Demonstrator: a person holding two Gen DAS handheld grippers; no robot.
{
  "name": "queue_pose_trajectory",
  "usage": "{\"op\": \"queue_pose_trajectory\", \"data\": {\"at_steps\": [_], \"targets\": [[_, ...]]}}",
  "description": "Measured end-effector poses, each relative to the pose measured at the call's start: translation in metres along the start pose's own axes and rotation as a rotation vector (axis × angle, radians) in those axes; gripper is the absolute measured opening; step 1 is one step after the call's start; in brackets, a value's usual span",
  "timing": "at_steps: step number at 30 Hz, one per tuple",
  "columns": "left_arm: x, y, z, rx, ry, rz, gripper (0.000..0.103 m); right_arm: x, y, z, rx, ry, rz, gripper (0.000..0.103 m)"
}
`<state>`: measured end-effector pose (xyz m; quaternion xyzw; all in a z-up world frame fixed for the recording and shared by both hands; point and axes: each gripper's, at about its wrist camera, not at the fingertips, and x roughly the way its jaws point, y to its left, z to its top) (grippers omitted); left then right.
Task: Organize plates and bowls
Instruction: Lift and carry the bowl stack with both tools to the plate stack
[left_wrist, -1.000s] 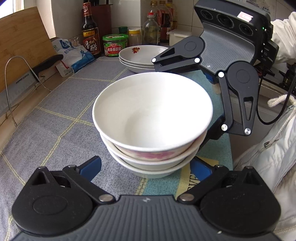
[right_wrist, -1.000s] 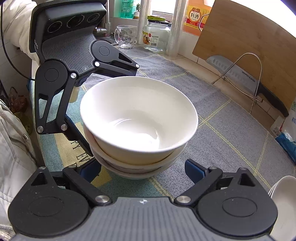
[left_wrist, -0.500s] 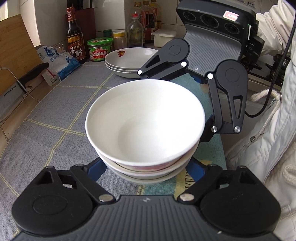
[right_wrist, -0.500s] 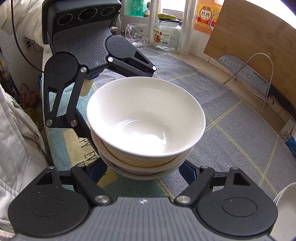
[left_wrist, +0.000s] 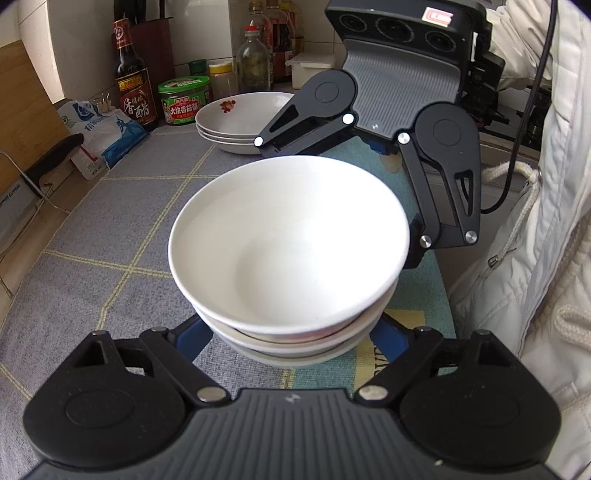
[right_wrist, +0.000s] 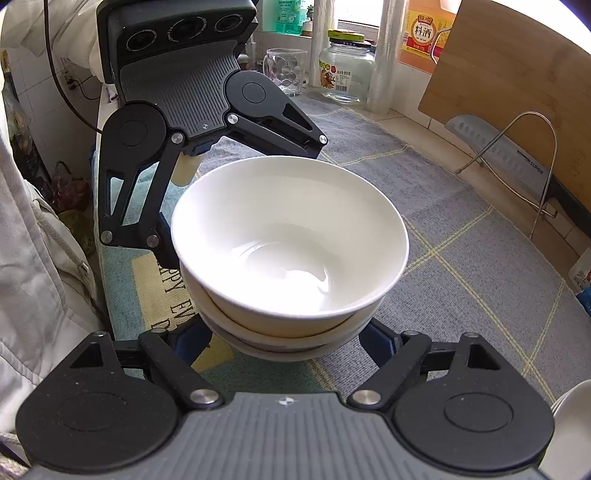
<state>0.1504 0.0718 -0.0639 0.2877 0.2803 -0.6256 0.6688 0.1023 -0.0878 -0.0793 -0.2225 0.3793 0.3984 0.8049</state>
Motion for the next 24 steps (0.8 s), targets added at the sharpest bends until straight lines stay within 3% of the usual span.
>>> {"op": "queue_pose_trajectory", "data": {"at_steps": [24], "targets": [[-0.0010, 0.0005, 0.0064, -0.015, -0.014, -0.006, 0.090, -0.0044, -0.0062, 0.0073, 0.002, 0.030, 0.024, 0.090]]}}
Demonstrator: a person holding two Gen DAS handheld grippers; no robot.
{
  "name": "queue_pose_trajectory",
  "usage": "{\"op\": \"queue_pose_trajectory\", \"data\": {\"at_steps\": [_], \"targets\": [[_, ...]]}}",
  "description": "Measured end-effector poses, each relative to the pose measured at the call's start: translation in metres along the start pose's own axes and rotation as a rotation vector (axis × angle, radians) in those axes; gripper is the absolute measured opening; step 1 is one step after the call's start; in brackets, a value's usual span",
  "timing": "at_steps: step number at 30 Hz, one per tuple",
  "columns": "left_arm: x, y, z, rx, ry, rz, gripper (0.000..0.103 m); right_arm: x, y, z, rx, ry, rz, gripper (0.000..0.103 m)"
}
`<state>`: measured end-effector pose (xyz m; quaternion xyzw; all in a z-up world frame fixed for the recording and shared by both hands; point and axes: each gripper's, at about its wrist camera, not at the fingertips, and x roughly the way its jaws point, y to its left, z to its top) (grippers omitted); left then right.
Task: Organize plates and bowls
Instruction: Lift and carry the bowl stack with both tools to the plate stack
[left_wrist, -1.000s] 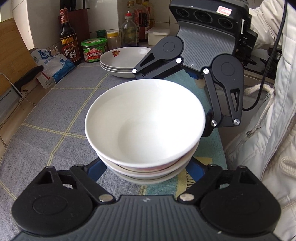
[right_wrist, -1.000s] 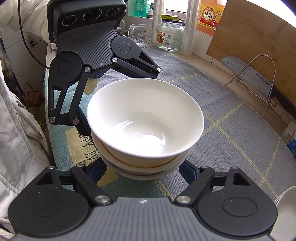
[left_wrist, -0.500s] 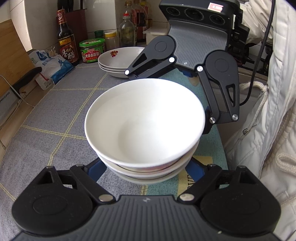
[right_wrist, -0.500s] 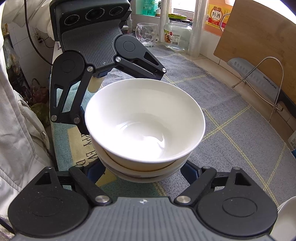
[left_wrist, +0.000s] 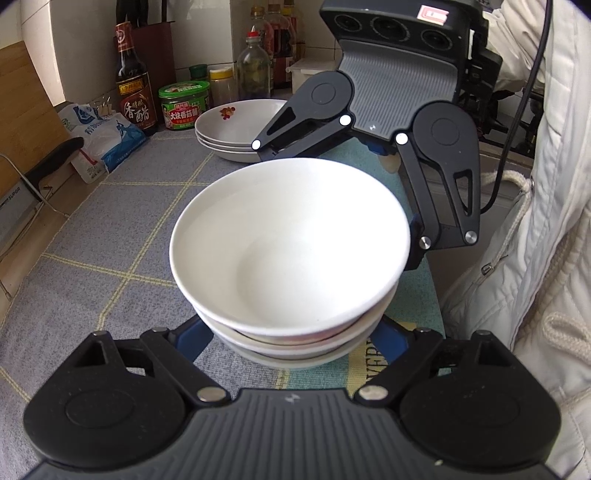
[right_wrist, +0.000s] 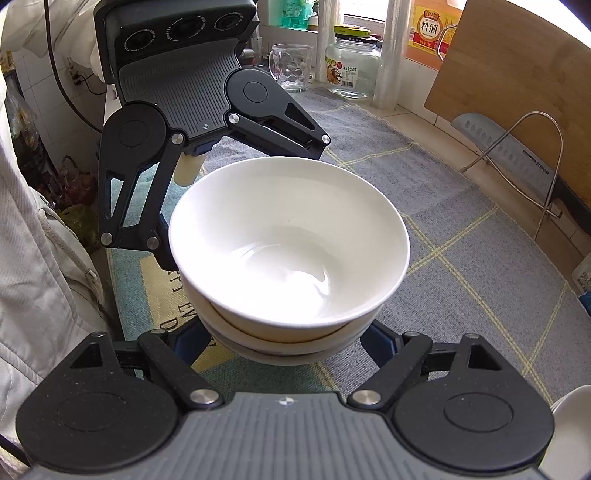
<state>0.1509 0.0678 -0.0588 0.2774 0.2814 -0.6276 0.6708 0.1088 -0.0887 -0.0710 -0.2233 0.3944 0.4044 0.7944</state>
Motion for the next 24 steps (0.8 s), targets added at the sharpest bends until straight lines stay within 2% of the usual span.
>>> {"op": "queue_pose_trajectory", "data": {"at_steps": [5, 12, 24], "targets": [[0.005, -0.002, 0.020, 0.004, -0.007, 0.017, 0.090, -0.017, -0.012, -0.001, -0.014, -0.004, -0.005, 0.090], [0.024, -0.002, 0.064, 0.017, -0.028, 0.054, 0.090, -0.051, -0.044, -0.014, -0.049, -0.014, -0.026, 0.090], [0.085, 0.015, 0.146, 0.072, -0.083, 0.056, 0.091, -0.109, -0.115, -0.062, -0.055, 0.009, -0.099, 0.090]]}}
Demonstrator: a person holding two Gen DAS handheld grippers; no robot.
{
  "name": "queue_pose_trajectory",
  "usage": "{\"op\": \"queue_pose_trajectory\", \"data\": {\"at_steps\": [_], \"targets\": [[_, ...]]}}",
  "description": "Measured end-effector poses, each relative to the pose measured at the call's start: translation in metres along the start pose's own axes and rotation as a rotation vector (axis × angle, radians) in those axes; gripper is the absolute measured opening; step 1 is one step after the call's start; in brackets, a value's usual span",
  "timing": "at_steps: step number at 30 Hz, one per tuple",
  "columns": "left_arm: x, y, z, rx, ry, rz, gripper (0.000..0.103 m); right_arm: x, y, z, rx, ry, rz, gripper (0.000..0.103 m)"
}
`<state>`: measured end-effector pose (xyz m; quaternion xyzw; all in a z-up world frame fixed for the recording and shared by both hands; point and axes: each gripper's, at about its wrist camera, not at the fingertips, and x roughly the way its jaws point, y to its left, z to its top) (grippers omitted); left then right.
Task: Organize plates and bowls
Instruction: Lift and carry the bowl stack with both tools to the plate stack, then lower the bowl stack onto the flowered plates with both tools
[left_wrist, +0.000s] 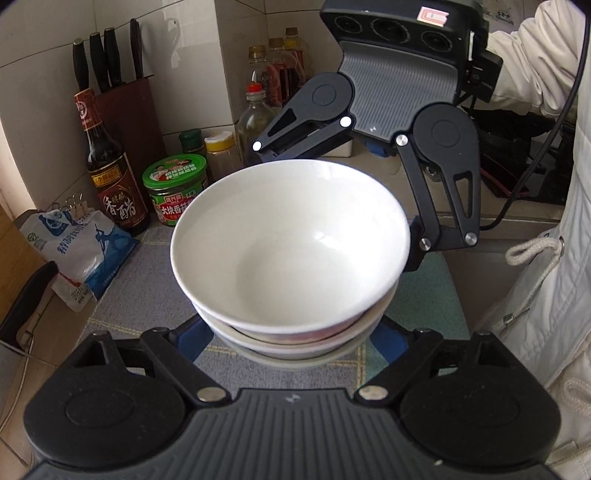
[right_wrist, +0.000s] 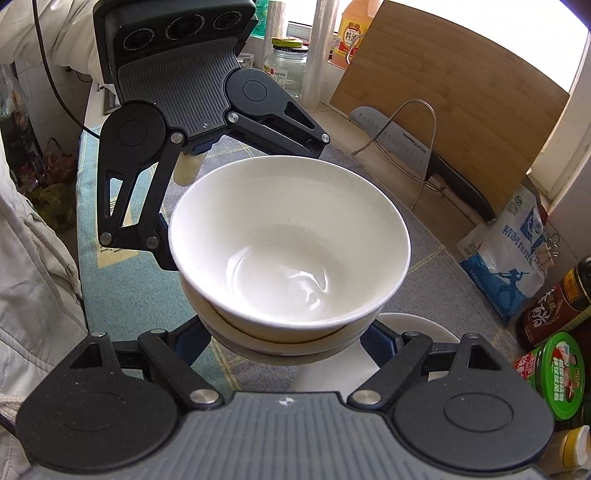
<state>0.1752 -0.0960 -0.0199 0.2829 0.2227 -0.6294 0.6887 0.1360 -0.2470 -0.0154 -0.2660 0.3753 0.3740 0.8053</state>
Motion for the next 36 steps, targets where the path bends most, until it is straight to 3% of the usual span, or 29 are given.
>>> {"op": "queue_pose_trajectory", "data": {"at_steps": [8, 18, 31, 36], "targets": [[0.053, 0.012, 0.031, 0.023, -0.011, -0.026, 0.090, -0.015, -0.043, -0.040, 0.041, 0.030, -0.033, 0.090], [0.094, 0.020, 0.041, 0.015, 0.027, -0.054, 0.090, -0.013, -0.068, -0.076, 0.105, 0.042, -0.031, 0.090], [0.104, 0.024, 0.040, -0.011, 0.031, -0.051, 0.091, -0.010, -0.071, -0.079, 0.123, 0.036, -0.032, 0.091], [0.097, 0.015, 0.035, -0.003, 0.001, 0.009, 0.093, -0.011, -0.067, -0.079, 0.133, 0.032, -0.041, 0.103]]}}
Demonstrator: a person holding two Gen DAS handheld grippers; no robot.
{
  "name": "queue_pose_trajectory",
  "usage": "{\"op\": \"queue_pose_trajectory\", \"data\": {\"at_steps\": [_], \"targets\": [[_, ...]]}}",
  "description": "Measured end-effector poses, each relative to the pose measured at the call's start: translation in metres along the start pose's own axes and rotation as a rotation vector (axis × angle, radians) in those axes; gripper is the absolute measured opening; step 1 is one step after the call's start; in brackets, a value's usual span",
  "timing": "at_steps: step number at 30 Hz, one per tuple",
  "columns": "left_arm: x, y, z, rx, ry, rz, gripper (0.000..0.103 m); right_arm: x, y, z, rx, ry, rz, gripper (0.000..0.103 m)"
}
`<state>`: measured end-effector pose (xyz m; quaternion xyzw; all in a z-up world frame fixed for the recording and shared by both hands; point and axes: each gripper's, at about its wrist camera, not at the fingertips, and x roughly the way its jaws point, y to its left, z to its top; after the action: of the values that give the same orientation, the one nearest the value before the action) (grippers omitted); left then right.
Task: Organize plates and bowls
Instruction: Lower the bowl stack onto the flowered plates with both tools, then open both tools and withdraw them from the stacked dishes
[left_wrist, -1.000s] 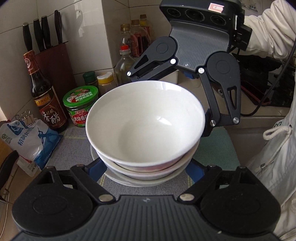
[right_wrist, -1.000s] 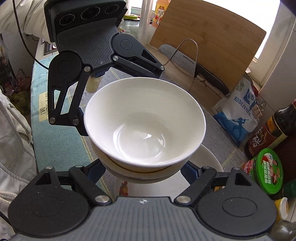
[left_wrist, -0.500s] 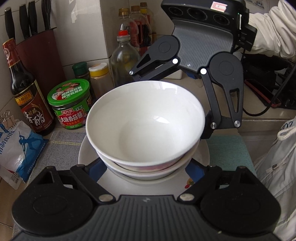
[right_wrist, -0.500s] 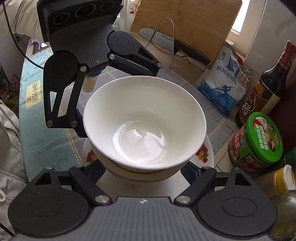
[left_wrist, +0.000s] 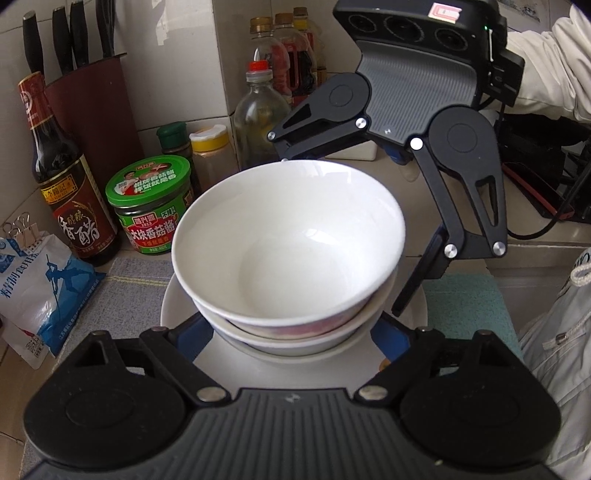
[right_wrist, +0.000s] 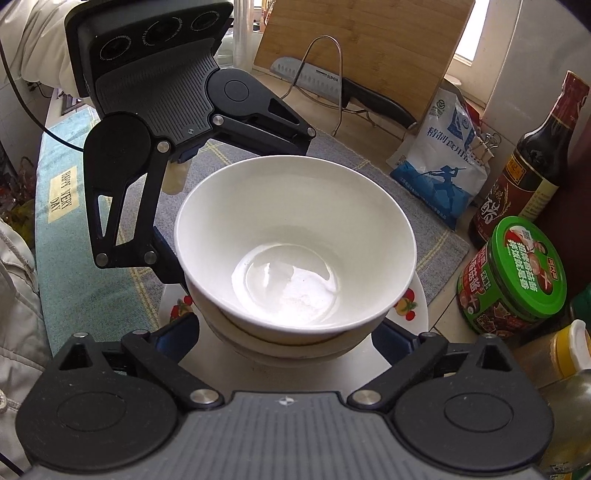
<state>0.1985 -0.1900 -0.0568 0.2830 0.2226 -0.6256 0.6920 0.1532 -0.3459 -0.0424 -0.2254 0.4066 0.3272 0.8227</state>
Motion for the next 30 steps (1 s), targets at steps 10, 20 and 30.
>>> {"op": "queue_pose_trajectory", "data": {"at_steps": [10, 20, 30], "targets": [[-0.084, -0.032, -0.023, -0.048, -0.245, 0.270, 0.103, -0.029, 0.058, 0.012, 0.138, 0.029, -0.267, 0.103], [-0.137, -0.047, -0.017, -0.431, -0.173, 0.440, 0.102, -0.067, 0.130, 0.032, 0.780, -0.109, -0.740, 0.103], [-0.160, -0.057, -0.011, -0.588, -0.084, 0.536, 0.102, -0.078, 0.177, 0.048, 1.005, -0.164, -0.899, 0.103]]}}
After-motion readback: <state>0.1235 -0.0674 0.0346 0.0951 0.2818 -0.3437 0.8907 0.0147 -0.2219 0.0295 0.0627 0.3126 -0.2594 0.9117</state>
